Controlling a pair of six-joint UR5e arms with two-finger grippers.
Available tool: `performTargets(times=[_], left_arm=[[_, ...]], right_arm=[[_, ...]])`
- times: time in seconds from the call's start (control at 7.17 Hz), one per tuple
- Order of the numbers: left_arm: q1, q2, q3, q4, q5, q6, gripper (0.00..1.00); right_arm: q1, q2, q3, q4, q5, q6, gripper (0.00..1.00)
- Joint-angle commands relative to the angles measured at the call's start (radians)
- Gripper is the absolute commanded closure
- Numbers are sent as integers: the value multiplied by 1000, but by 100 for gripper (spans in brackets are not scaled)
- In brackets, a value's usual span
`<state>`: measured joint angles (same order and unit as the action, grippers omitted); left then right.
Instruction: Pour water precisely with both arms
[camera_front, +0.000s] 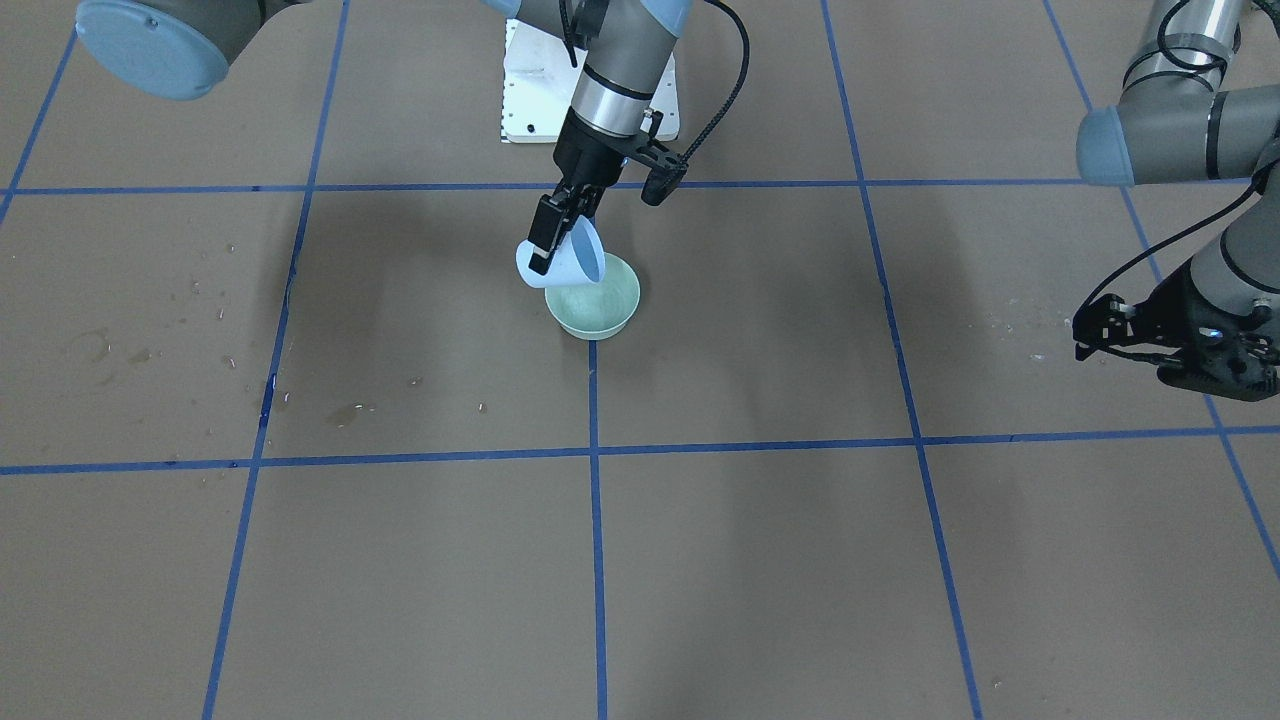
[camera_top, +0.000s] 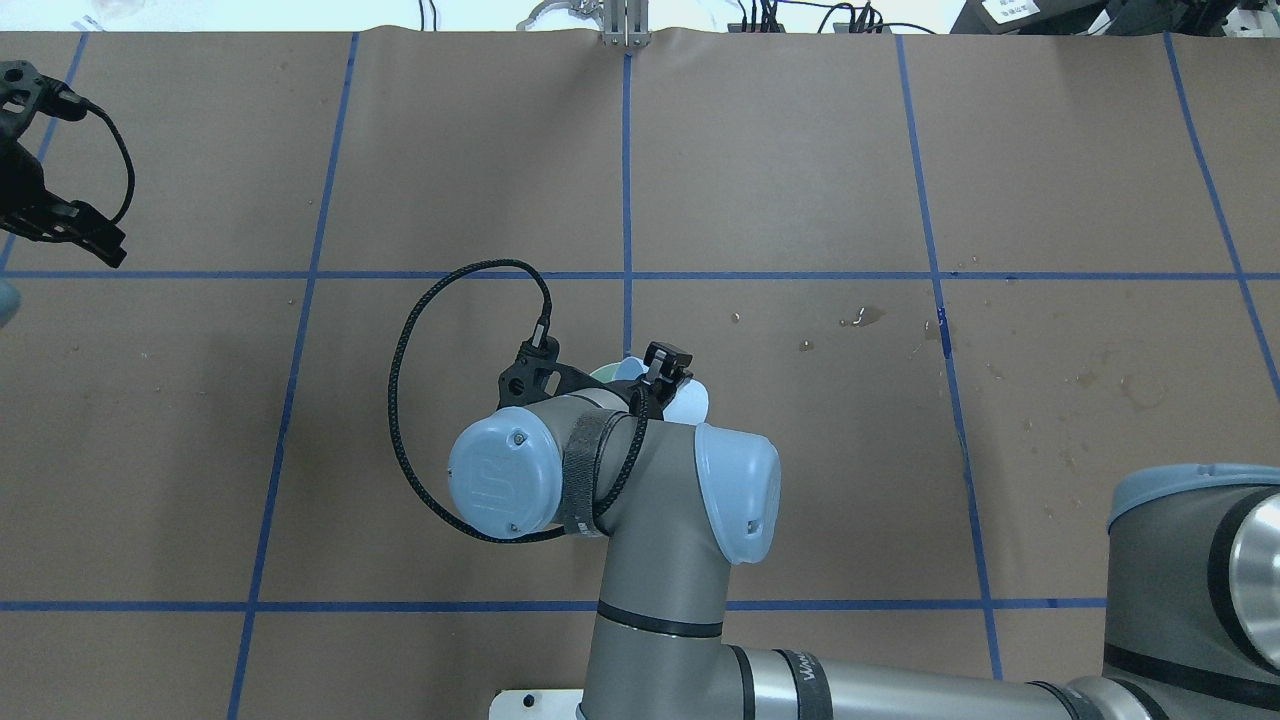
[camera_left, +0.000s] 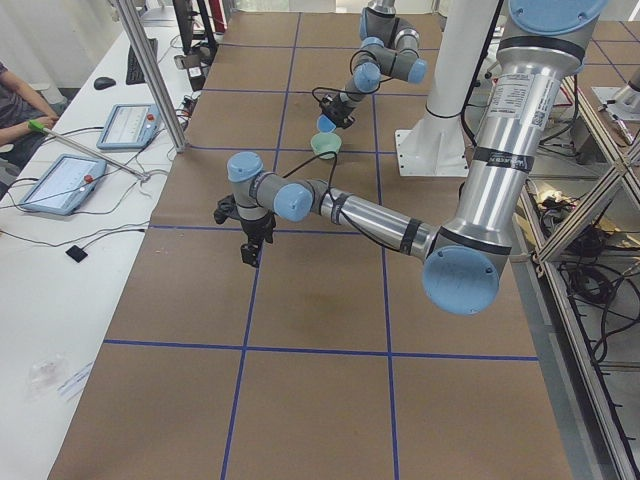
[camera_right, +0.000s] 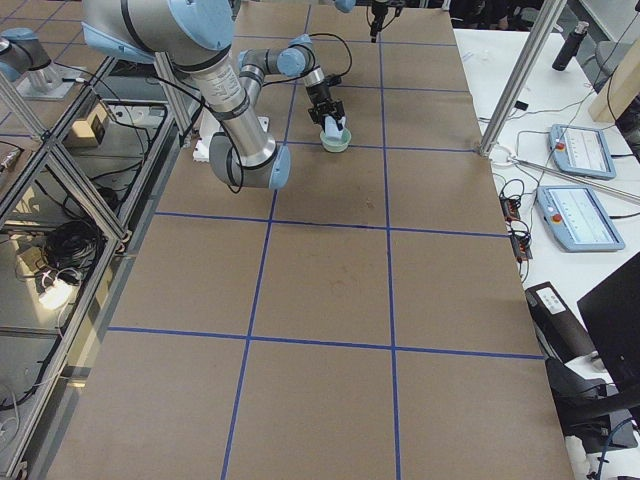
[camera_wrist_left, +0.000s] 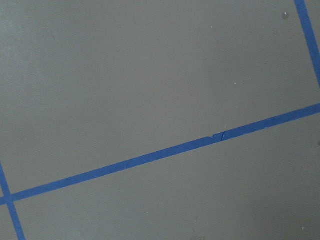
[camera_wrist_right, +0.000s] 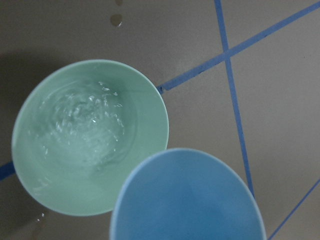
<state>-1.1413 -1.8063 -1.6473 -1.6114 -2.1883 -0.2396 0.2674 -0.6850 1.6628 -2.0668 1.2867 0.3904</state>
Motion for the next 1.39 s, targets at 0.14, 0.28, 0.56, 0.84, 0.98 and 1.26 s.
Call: performTargets(times=[0.14, 0.28, 0.56, 0.84, 0.98, 1.26], left_arm=[[-2, -8, -35, 8, 1, -15, 1], [-2, -10, -39, 8, 1, -15, 1], [-2, -7, -58, 10, 1, -18, 1], [-3, -2, -80, 10, 1, -33, 1], [-3, -2, -91, 11, 1, -56, 1], [-3, -2, -100, 11, 2, -76, 1]], right_arm=[[80, -162, 218, 100, 175, 106, 100], [111, -212, 260, 129, 233, 201, 100], [156, -337, 360, 172, 276, 278, 100], [197, -521, 371, 400, 296, 350, 98], [261, -601, 371, 486, 359, 351, 98], [358, -829, 351, 810, 422, 346, 97]])
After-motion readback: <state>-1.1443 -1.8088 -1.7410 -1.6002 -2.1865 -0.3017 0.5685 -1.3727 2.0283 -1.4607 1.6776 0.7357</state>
